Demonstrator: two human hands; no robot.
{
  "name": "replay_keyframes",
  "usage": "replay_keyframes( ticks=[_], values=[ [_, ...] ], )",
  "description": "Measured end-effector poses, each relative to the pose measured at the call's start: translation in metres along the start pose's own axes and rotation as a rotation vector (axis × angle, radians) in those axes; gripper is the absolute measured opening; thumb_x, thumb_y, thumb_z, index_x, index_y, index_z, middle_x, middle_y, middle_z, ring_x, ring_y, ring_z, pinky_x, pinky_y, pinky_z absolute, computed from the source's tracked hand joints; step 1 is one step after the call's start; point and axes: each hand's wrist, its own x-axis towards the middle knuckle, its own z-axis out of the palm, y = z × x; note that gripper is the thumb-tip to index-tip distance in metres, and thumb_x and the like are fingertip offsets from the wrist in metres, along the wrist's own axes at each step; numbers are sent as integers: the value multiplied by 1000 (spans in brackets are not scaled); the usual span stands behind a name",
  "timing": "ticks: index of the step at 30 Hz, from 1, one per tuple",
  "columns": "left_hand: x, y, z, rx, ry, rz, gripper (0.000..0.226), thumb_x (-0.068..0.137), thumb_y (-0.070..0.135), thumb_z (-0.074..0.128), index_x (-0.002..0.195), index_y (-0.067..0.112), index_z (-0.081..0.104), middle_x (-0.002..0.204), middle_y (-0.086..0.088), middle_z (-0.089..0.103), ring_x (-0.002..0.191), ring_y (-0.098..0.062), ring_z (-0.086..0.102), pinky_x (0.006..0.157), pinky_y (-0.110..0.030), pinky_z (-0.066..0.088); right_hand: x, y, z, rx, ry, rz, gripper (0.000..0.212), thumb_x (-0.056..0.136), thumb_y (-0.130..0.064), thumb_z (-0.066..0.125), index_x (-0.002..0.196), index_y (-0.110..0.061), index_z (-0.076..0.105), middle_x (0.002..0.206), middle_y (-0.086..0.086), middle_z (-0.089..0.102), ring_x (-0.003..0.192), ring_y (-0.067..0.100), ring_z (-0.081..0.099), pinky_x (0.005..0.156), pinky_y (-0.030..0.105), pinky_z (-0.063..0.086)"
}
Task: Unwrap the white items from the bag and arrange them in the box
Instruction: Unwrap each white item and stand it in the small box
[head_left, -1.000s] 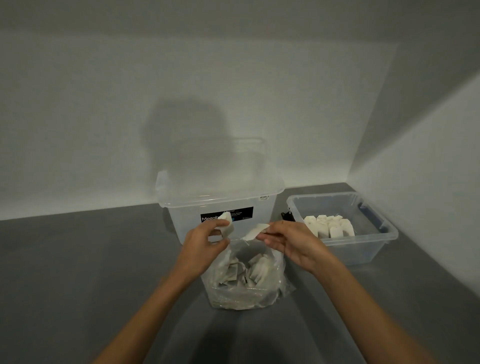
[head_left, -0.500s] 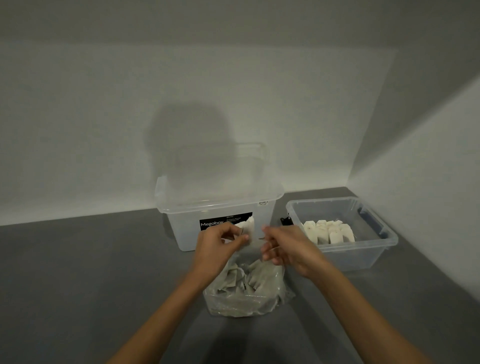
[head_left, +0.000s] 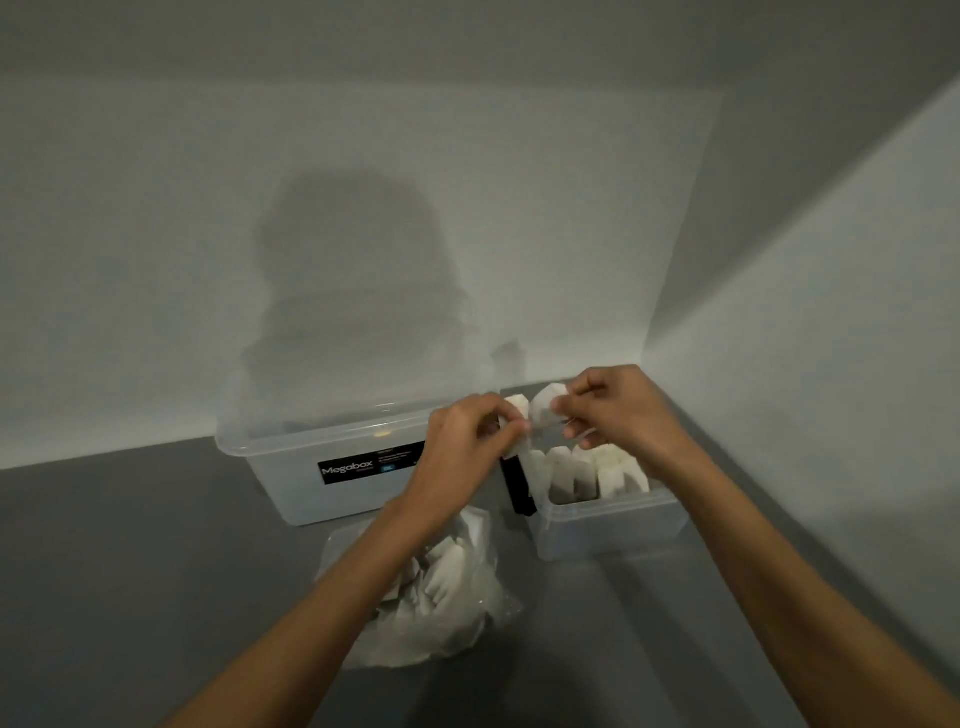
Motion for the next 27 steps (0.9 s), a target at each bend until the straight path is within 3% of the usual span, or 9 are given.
replay_keyframes(
  ticks=[4, 7, 10, 13, 18, 22, 24, 27],
  values=[
    [36, 13, 29, -71, -136, -128, 39, 86, 15, 67, 120, 28, 53, 77, 1, 66, 68, -5, 64, 65, -13, 50, 28, 15, -57, -359, -26, -131, 9, 85, -6, 68, 86, -14, 67, 67, 6, 69, 50, 9, 65, 47, 17, 52],
    [59, 13, 59, 71, -229, -151, 22, 86, 17, 64, 106, 25, 65, 84, 0, 68, 72, -7, 62, 61, -5, 42, 53, 35, -78, -568, -59, -184, 10, 89, -10, 62, 89, -17, 68, 72, 1, 69, 52, 7, 63, 50, 15, 50],
    [74, 8, 91, 176, -341, -199, 11, 86, 13, 62, 91, 18, 71, 84, -1, 68, 78, -11, 61, 67, -15, 47, 76, 58, -81, -713, -151, -186, 14, 90, -13, 61, 97, -11, 73, 90, 8, 72, 65, 11, 59, 64, 24, 51],
    [82, 2, 117, 262, -484, -253, 14, 85, 5, 59, 92, 13, 70, 85, 2, 64, 81, -11, 59, 74, -22, 48, 92, 76, -73, -755, -273, -140, 15, 89, -13, 61, 98, -11, 73, 92, 8, 71, 67, 15, 62, 60, 22, 50],
    [92, -17, 151, 446, -613, -351, 13, 86, 5, 61, 97, 7, 68, 101, -8, 68, 94, -20, 62, 83, -28, 48, 113, 104, -50, -813, -534, -59, 28, 89, 3, 54, 112, -7, 66, 98, 12, 67, 71, 21, 67, 61, 25, 56],
    [94, -33, 165, 634, -728, -427, 18, 90, 9, 57, 106, 7, 64, 110, -10, 64, 101, -23, 60, 88, -31, 45, 123, 120, -36, -815, -613, -23, 21, 93, -2, 52, 112, -5, 62, 94, 13, 66, 59, 12, 57, 48, 16, 44],
    [93, -40, 170, 698, -735, -437, 20, 90, 11, 57, 109, 7, 64, 114, -10, 63, 105, -24, 59, 92, -32, 44, 128, 128, -28, -823, -595, -30, 17, 93, -2, 53, 107, -3, 63, 93, 16, 65, 64, 17, 60, 53, 21, 48],
    [92, -48, 177, 771, -686, -423, 21, 91, 13, 55, 109, 7, 65, 115, -10, 63, 105, -25, 60, 90, -33, 44, 135, 138, -18, -807, -522, -71, 16, 91, 2, 52, 102, 1, 63, 91, 19, 63, 86, 31, 66, 71, 35, 54]
  ],
)
